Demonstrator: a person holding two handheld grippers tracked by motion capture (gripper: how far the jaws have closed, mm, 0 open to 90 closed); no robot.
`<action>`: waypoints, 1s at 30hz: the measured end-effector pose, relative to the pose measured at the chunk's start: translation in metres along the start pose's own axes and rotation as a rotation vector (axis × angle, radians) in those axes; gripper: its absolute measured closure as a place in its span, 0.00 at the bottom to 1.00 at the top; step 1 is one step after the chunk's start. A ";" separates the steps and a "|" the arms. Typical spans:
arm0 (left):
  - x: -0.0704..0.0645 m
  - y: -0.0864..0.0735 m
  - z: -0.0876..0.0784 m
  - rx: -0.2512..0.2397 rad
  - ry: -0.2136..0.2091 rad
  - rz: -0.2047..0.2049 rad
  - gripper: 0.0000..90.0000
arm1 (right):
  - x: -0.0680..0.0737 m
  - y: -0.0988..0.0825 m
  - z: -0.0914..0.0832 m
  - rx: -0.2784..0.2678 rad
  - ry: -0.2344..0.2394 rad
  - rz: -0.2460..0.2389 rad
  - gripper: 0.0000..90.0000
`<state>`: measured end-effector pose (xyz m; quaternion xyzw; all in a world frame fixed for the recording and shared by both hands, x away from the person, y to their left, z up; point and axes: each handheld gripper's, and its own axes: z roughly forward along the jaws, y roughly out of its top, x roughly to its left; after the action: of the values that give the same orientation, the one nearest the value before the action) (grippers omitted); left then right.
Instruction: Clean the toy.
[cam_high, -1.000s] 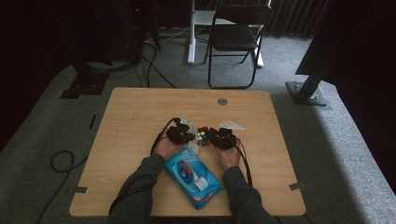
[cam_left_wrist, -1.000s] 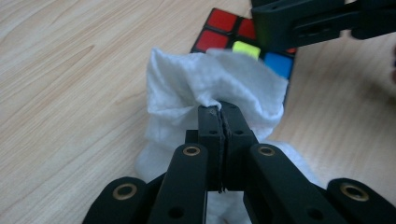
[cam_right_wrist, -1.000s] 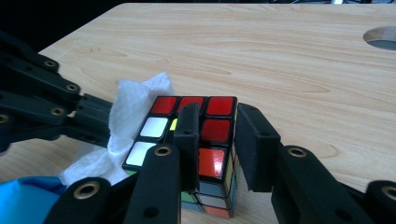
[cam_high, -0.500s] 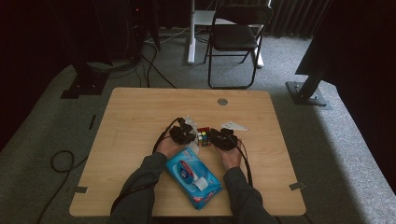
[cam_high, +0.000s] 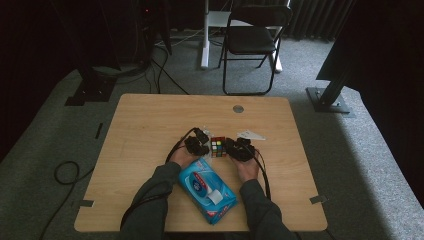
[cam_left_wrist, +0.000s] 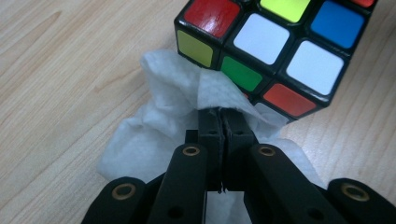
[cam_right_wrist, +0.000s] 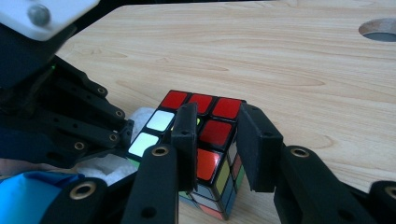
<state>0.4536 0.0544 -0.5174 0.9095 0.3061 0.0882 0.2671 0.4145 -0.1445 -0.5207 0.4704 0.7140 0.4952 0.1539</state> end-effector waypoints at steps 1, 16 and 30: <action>0.000 -0.001 -0.002 -0.010 -0.004 -0.005 0.98 | 0.000 0.000 0.000 0.000 -0.001 -0.001 0.77; -0.013 -0.001 -0.027 -0.066 -0.025 0.069 0.98 | 0.001 -0.001 0.001 -0.010 -0.009 0.007 0.78; -0.001 0.000 -0.001 0.037 -0.034 0.051 0.98 | 0.001 -0.001 0.002 -0.012 -0.005 0.017 0.78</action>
<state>0.4526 0.0540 -0.5170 0.9232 0.2796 0.0737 0.2533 0.4148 -0.1429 -0.5219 0.4767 0.7067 0.4995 0.1543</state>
